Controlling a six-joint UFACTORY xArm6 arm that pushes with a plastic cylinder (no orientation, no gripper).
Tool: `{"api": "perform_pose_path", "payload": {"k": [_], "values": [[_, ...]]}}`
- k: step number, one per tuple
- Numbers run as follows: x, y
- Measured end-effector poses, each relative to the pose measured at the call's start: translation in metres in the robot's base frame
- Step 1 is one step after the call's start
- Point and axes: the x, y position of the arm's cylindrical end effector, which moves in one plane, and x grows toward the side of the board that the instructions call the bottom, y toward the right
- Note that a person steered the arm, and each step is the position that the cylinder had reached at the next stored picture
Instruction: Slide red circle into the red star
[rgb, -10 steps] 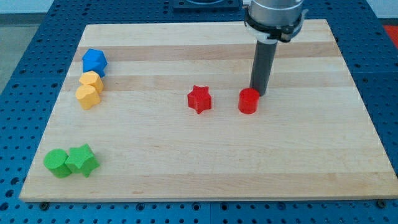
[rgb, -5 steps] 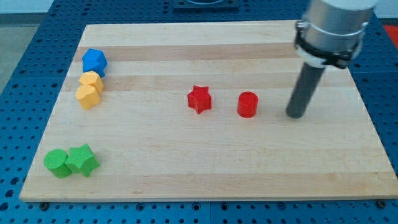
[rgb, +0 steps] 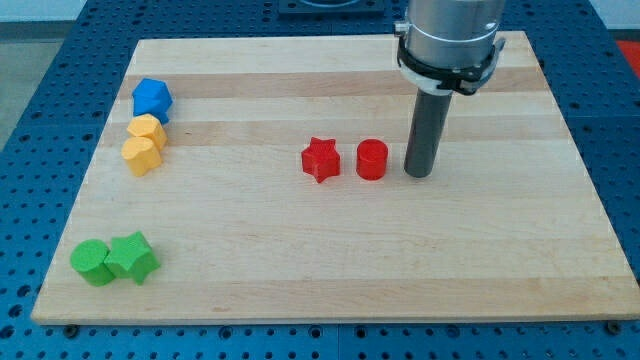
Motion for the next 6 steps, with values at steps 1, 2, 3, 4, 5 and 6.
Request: {"api": "perform_pose_path", "payload": {"k": [1,2,3,4,5,6], "values": [[0.0,-0.005],[0.0,-0.018],[0.0,-0.028],[0.0,-0.033],[-0.002,-0.037],[-0.007,-0.041]]}}
